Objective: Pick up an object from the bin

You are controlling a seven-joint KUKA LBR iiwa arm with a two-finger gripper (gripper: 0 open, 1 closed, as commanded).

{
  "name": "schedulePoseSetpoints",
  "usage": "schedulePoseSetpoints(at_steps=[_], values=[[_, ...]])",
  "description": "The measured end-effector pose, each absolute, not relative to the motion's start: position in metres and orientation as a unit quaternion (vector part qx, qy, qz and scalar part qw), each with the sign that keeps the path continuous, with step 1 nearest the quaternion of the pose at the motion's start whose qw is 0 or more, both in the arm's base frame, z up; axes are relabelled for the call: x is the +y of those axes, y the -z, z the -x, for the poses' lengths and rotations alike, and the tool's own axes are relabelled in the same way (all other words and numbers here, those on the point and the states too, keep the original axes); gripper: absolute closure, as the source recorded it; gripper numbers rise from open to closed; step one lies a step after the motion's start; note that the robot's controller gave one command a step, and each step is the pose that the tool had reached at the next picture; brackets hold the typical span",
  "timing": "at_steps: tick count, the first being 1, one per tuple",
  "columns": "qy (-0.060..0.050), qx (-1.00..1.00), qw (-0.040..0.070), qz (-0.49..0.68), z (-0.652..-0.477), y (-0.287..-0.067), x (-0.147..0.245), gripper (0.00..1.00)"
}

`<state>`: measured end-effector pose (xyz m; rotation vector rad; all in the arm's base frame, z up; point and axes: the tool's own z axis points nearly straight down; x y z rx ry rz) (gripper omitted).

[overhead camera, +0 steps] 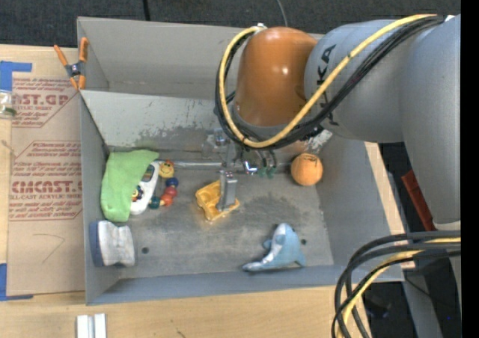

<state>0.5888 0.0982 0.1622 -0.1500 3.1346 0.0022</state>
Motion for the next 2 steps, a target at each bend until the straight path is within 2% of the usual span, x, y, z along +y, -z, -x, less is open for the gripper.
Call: schedulePoseSetpoints(at_steps=[1,2], values=[[-0.001,0.995,0.003,0.103,-0.587,-0.08,0.069,0.0],[-0.001,0.994,0.002,0.108,-0.589,-0.043,0.061,0.0]])
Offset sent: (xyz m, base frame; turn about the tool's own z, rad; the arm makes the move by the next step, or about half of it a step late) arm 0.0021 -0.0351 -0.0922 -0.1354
